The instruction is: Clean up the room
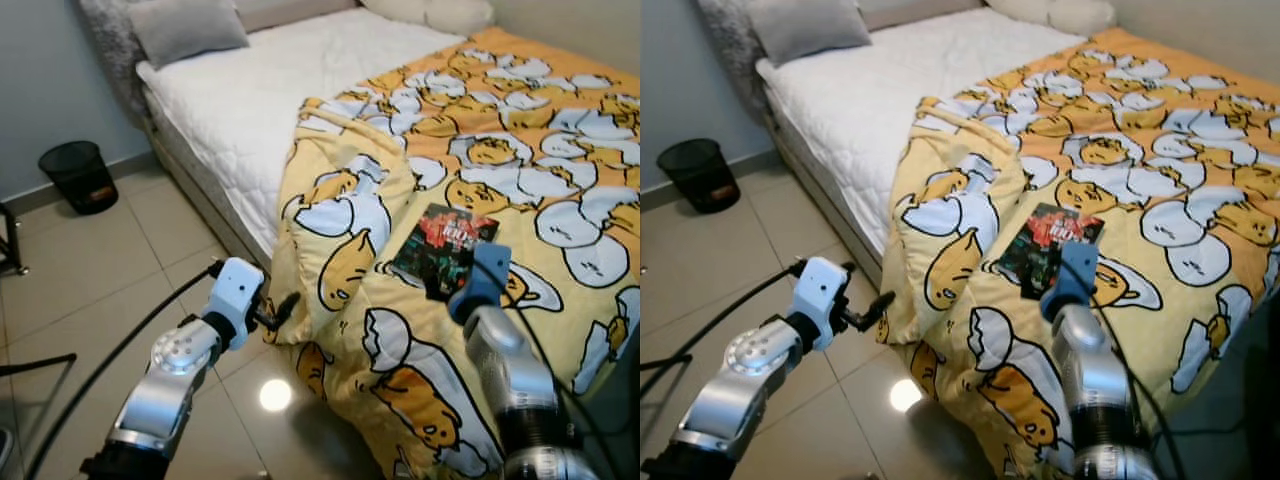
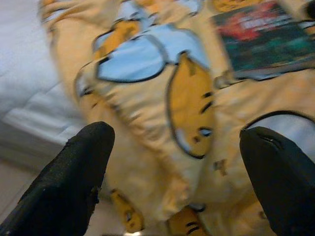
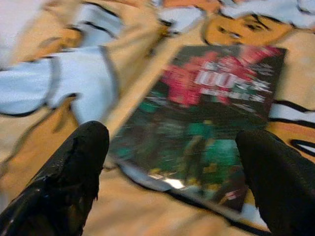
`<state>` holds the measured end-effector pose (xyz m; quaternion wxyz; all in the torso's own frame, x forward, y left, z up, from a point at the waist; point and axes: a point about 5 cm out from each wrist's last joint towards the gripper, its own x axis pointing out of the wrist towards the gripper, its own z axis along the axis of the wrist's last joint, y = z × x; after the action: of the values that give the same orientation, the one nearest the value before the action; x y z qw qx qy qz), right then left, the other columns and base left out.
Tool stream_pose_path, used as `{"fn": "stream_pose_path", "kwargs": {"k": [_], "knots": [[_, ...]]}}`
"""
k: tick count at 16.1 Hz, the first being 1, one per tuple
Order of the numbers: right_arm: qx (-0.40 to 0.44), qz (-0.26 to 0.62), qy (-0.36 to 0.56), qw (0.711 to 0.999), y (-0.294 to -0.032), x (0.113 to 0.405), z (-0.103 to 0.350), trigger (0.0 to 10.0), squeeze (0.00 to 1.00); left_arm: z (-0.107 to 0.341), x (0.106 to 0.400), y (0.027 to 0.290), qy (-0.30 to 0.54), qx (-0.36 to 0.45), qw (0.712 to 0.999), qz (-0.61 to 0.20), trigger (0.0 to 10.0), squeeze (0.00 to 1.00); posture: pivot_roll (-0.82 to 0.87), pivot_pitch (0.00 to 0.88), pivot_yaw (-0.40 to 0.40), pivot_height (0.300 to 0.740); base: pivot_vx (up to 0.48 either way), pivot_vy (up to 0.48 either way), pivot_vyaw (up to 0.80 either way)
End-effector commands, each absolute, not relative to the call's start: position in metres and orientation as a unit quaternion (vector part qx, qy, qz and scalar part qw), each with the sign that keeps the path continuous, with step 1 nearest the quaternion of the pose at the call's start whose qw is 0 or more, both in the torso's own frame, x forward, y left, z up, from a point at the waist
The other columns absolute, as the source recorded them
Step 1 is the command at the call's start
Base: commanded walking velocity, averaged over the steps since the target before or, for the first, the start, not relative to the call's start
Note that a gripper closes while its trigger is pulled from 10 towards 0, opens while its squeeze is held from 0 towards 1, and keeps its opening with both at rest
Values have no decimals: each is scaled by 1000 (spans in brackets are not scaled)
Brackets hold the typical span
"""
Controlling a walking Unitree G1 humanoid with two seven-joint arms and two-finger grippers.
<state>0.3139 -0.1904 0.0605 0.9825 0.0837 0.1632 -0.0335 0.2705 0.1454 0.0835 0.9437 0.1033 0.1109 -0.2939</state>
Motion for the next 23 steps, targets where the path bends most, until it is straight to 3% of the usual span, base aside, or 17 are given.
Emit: {"fn": "stream_pose_path", "kwargs": {"k": [1, 3, 4, 5, 10, 11, 19, 23], "knots": [[97, -43, 165, 981, -194, 317, 59, 10000, 1000, 86, 272, 142, 101, 103, 937, -320, 10000, 882, 65, 0, 67, 740, 0, 0, 0], [100, -69, 184, 975, -205, 327, 56, 10000, 1000, 87, 276, 140, 93, 107, 929, -341, 10000, 882, 86, 0, 61, 740, 0, 0, 0], [98, -83, 188, 974, -216, 332, 57, 10000, 643, 88, 278, 140, 90, 99, 929, -345, 10000, 886, 114, 0, 58, 740, 0, 0, 0], [108, -92, 189, 972, -223, 335, 59, 10000, 0, 89, 278, 140, 91, 93, 928, -350, 10000, 886, 118, 0, 59, 740, 0, 0, 0], [261, -127, 171, 942, -244, 340, 64, 10000, 0, 100, 270, 146, 87, 72, 920, -376, 10000, 882, 198, 0, 74, 740, 0, 0, 0], [327, -126, 167, 921, -244, 338, 60, 10000, 0, 103, 264, 146, 91, 69, 911, -397, 10000, 886, 217, 0, 77, 740, 0, 0, 0], [342, -170, 194, 904, -242, 322, 35, 10000, 0, 110, 240, 144, 120, 48, 869, -477, 10000, 886, 259, 0, 110, 740, 0, 0, 0], [349, -204, 151, 902, -258, 320, 41, 10000, 0, 109, 236, 142, 131, 53, 860, -490, 10000, 882, 257, 0, 118, 740, 0, 0, 0]]}}
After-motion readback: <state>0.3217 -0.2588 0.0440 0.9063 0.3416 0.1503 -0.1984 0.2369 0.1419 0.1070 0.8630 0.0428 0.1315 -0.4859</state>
